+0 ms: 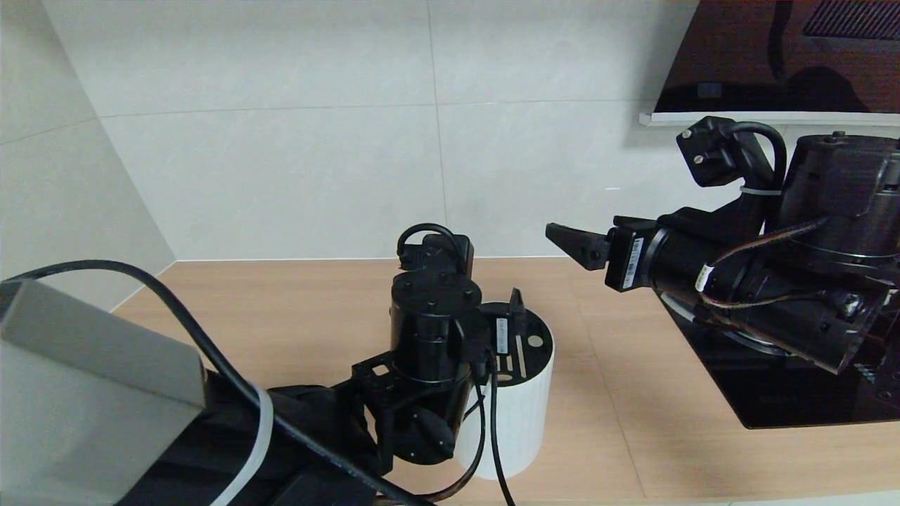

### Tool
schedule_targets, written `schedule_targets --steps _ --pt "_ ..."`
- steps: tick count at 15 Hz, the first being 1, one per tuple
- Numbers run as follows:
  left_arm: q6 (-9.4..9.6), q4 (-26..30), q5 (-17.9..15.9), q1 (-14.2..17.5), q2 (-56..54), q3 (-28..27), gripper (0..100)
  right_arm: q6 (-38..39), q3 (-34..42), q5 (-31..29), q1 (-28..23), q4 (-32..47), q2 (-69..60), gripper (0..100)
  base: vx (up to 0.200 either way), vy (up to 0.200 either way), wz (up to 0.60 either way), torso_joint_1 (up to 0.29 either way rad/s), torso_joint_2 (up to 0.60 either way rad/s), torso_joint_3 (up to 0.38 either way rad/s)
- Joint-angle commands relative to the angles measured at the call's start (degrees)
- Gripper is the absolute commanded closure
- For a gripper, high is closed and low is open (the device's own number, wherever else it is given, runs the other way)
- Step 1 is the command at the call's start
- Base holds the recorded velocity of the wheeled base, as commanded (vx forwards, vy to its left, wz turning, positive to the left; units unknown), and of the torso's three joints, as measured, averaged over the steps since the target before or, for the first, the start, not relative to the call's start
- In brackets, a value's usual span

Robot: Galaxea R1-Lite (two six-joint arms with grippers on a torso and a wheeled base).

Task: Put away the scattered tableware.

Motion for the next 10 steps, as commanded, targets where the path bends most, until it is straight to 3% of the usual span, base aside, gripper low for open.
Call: schedule_targets --steps 1,3,6,8,10 --pt "-0.10 -0.4 -5.4 0.0 -10.5 5.3 0 0.0 0.0 0.0 0.0 0.0 0.0 0 0.000 0.000 0.00 0.000 0.00 0.000" --pt "-0.10 -0.8 -11.4 0.0 -17.9 9.1 0 0.0 0.0 -0.1 -0.1 0.1 -0.6 0 0.000 0.000 0.00 0.000 0.00 0.000" --pt "0.07 -2.2 -14.3 0.4 -26.5 10.0 0 -0.1 0.3 -0.3 -1.5 0.4 -4.5 0 0.000 0.000 0.00 0.000 0.00 0.000" --pt "0.42 -1.9 -17.7 4.7 -33.3 10.2 0 -0.3 2.9 -0.9 -3.1 0.6 -9.5 0 0.000 0.000 0.00 0.000 0.00 0.000" --pt "0.42 -0.8 -21.9 11.2 -40.5 12.7 0 -0.4 8.7 -1.0 -5.9 0.6 -17.3 0 0.000 0.000 0.00 0.000 0.00 0.000"
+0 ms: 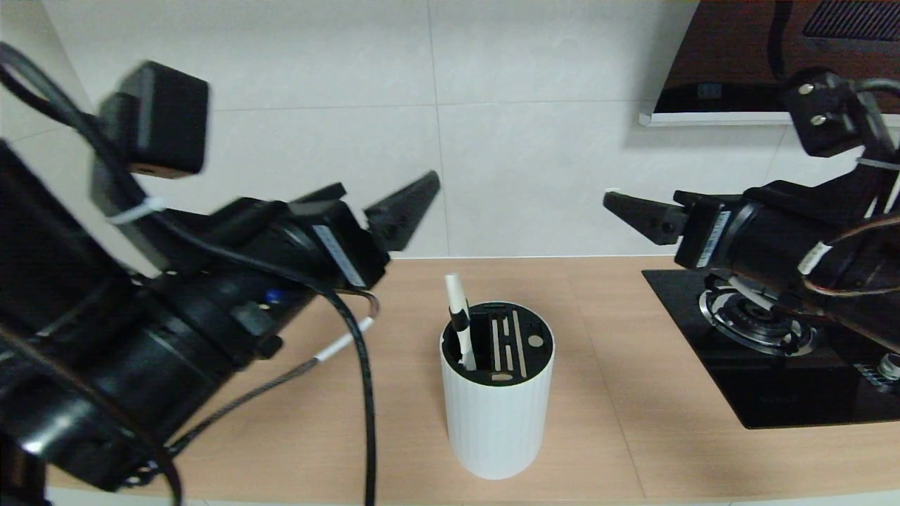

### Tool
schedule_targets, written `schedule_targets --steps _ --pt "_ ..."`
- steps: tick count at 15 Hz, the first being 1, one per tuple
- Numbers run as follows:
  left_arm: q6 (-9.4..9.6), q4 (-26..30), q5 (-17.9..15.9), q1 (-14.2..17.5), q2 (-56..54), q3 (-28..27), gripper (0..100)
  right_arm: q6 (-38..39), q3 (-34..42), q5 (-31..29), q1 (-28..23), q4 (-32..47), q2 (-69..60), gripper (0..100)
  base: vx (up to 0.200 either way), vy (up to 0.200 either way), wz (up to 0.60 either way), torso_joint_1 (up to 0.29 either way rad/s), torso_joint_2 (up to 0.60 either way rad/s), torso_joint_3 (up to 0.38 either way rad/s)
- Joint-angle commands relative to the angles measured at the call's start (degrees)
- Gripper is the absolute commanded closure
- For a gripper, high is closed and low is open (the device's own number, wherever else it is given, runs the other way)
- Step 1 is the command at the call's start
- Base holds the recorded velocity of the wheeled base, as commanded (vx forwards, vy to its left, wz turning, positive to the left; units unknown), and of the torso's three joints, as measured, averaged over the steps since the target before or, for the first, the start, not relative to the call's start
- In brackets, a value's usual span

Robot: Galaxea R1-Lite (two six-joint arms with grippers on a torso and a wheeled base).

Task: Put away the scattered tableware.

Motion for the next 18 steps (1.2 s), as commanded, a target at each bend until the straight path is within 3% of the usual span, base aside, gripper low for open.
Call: schedule_targets --steps 1,3,5,6,8,11,13,15,18 --pt "0.05 2.2 -4.4 8.3 -12.9 4.1 0 -0.2 6.7 -0.2 -3.2 0.0 -12.0 0 0.000 0.000 0.00 0.000 0.00 0.000" --pt "0.05 6.2 -6.2 11.6 -20.2 7.5 0 -1.3 10.8 -0.2 -4.8 0.1 -19.6 0 0.000 0.000 0.00 0.000 0.00 0.000" --pt "0.13 14.1 -6.8 13.9 -30.1 10.6 0 -2.0 14.1 0.3 -10.5 2.0 -27.9 0 0.000 0.000 0.00 0.000 0.00 0.000" --pt "0.22 23.2 -7.5 16.7 -38.6 11.5 0 -2.2 15.2 1.7 -15.0 6.8 -34.8 0 0.000 0.000 0.00 0.000 0.00 0.000" --pt "0.13 36.0 -11.2 21.9 -50.0 10.6 0 -2.3 14.9 3.8 -18.0 18.4 -46.4 0 0.000 0.000 0.00 0.000 0.00 0.000" --pt "0.13 50.5 -16.5 29.1 -64.4 9.3 0 -2.3 15.2 3.8 -23.5 34.4 -60.9 0 0.000 0.000 0.00 0.000 0.00 0.000" --pt "0.13 54.2 -16.9 32.3 -69.6 9.3 0 -3.7 17.4 4.7 -25.7 39.4 -68.7 0 0.000 0.000 0.00 0.000 0.00 0.000" --pt "0.22 59.0 -16.6 35.2 -75.6 9.7 0 -6.9 21.3 9.8 -30.2 42.2 -75.6 0 0.000 0.000 0.00 0.000 0.00 0.000" --pt "0.13 59.2 -11.3 37.2 -75.5 10.5 0 -7.3 23.8 12.5 -36.0 42.5 -79.8 0 0.000 0.000 0.00 0.000 0.00 0.000"
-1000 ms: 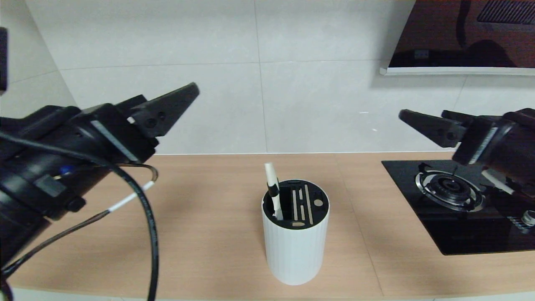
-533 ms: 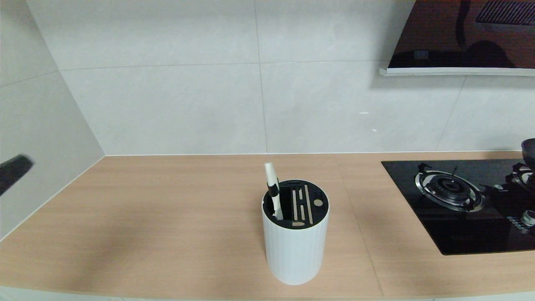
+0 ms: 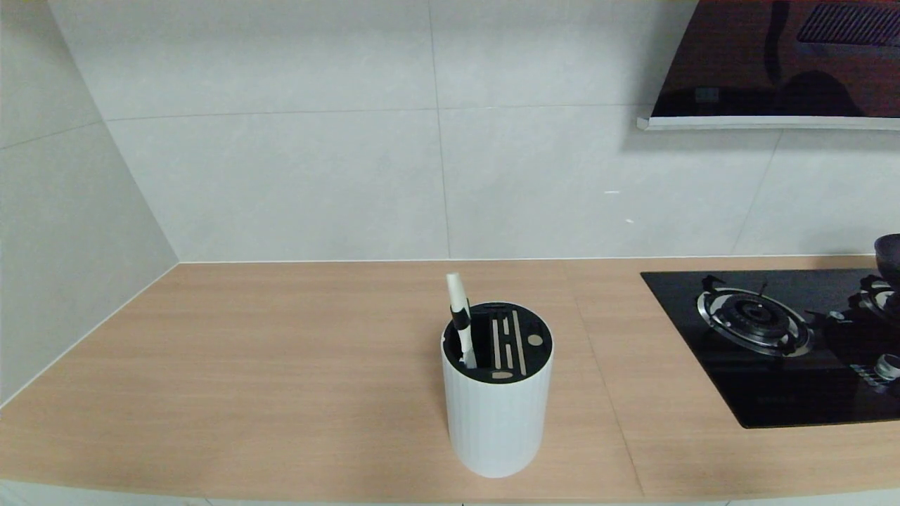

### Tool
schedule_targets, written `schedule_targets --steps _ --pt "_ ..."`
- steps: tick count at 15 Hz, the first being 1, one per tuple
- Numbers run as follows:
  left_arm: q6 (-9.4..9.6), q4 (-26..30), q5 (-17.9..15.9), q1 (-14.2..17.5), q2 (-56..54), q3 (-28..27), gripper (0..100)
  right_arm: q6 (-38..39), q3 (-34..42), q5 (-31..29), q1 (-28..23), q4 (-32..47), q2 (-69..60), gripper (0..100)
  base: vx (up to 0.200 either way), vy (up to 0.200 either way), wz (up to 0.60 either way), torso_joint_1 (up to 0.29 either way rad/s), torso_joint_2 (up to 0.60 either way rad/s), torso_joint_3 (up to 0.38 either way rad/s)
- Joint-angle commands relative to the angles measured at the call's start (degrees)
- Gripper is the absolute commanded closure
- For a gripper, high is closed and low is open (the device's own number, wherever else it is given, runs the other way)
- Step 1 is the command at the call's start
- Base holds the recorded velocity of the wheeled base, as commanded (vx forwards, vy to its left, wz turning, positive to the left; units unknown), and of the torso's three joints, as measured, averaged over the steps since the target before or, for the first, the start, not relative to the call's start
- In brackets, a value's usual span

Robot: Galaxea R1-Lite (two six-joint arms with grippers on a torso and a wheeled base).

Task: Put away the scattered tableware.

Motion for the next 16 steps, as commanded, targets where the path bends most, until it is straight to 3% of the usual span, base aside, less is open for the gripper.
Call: schedule_targets --steps 1,2,3,4,5,6,7,8,9,10,11,12,16 --pt "0.08 0.0 1.5 3.1 -2.7 1.2 0 -0.3 3.8 2.3 -3.4 0.6 -7.5 0 0.000 0.000 0.00 0.000 0.00 0.000" --pt "0.16 0.4 0.8 7.2 -4.7 2.2 0 0.1 5.6 -0.2 -3.4 -0.1 -7.5 0 0.000 0.000 0.00 0.000 0.00 0.000" --pt "1.66 0.9 -1.7 8.4 -8.2 4.4 0 0.0 7.4 -2.6 -3.4 -0.4 -7.5 0 0.000 0.000 0.00 0.000 0.00 0.000" --pt "4.82 0.8 -1.6 8.9 -8.2 8.2 0 -0.2 10.4 -3.3 -3.4 -0.7 -7.5 0 0.000 0.000 0.00 0.000 0.00 0.000" --pt "6.58 0.4 1.1 8.9 -8.2 11.3 0 -0.3 13.1 -3.3 -3.4 -0.8 -7.5 0 0.000 0.000 0.00 0.000 0.00 0.000" --pt "10.01 -1.6 3.8 8.9 -8.2 18.1 0 -0.4 18.9 -3.6 -3.4 -2.1 -7.5 0 0.000 0.000 0.00 0.000 0.00 0.000" --pt "13.44 -3.7 3.7 8.9 -8.2 23.6 0 -0.3 22.1 -3.6 -3.4 -4.4 -7.5 0 0.000 0.000 0.00 0.000 0.00 0.000" --pt "15.54 -6.0 3.6 8.9 -8.2 27.5 0 -0.3 24.1 -3.5 -3.4 -6.2 -7.5 0 0.000 0.000 0.00 0.000 0.00 0.000" --pt "16.60 -8.7 1.4 8.9 -8.2 30.5 0 -0.9 25.9 -3.2 -3.4 -7.5 -7.5 0 0.000 0.000 0.00 0.000 0.00 0.000" --pt "13.61 -8.0 -1.7 8.9 -8.2 30.5 0 -0.9 25.9 -3.0 -3.4 -6.1 -7.5 0 0.000 0.000 0.00 0.000 0.00 0.000" --pt "12.82 -7.8 -4.7 8.8 -8.2 30.5 0 -0.9 25.9 -2.2 -3.4 -4.8 -7.5 0 0.000 0.000 0.00 0.000 0.00 0.000" --pt "13.00 -6.0 -6.6 8.8 -8.2 30.5 0 -0.9 25.9 -1.7 -3.4 -4.7 -7.5 0 0.000 0.000 0.00 0.000 0.00 0.000" --pt "12.29 -5.7 -7.4 8.6 -8.1 30.5 0 -0.9 25.9 -0.7 -3.4 -4.7 -7.5 0 0.000 0.000 0.00 0.000 0.00 0.000"
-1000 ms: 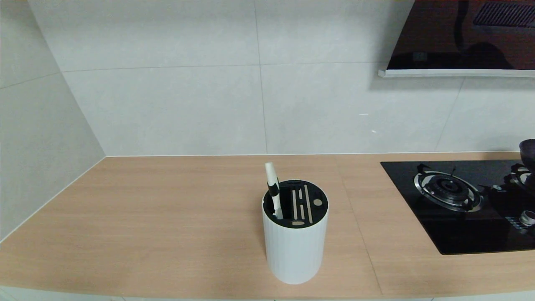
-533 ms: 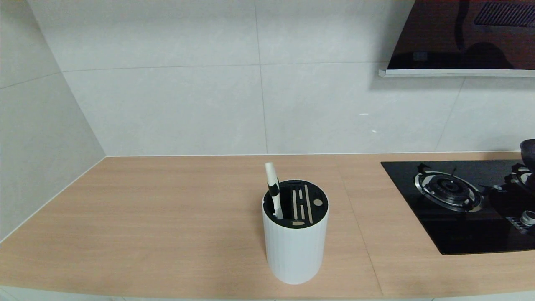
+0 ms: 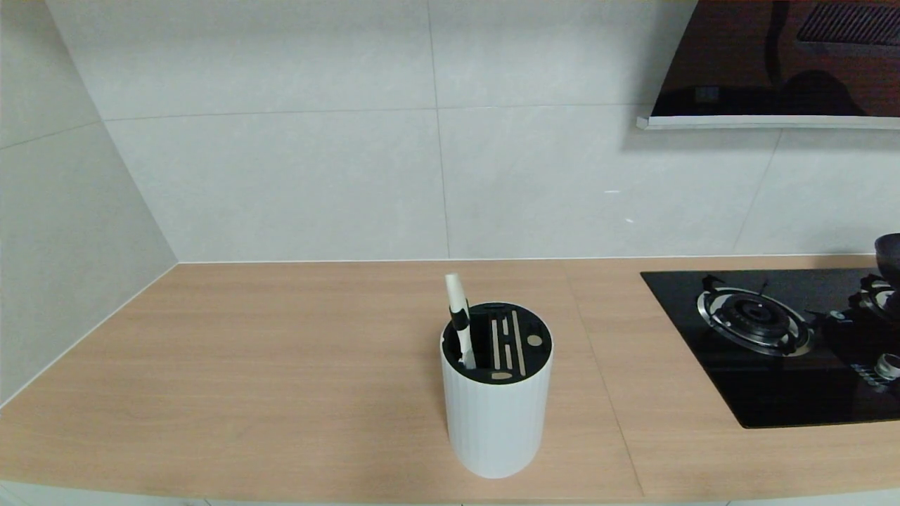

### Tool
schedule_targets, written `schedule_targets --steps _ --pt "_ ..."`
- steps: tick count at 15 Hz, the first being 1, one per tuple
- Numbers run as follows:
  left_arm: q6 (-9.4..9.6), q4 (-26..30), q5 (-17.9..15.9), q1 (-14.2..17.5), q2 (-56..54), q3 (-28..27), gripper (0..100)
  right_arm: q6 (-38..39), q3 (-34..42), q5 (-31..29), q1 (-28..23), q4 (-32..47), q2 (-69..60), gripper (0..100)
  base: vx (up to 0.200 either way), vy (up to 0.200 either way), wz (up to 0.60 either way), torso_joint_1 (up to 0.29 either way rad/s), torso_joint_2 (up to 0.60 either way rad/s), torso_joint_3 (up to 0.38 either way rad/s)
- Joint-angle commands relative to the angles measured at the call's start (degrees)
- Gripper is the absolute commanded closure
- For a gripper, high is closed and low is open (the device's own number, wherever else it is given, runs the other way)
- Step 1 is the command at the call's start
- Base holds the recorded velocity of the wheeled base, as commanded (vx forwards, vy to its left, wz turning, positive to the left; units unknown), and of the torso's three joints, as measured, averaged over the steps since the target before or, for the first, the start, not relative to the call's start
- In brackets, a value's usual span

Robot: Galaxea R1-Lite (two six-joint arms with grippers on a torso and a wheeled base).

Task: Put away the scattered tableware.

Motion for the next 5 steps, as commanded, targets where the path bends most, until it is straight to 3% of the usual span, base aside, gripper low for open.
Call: schedule_targets --steps 1,5 --pt "-1.23 0.0 0.1 0.0 0.1 0.1 0 0.0 0.1 0.1 0.0 0.2 0.1 0 0.000 0.000 0.00 0.000 0.00 0.000" --pt "-1.76 0.0 0.1 0.0 0.1 0.1 0 0.1 0.1 0.2 0.0 0.2 0.1 0 0.000 0.000 0.00 0.000 0.00 0.000"
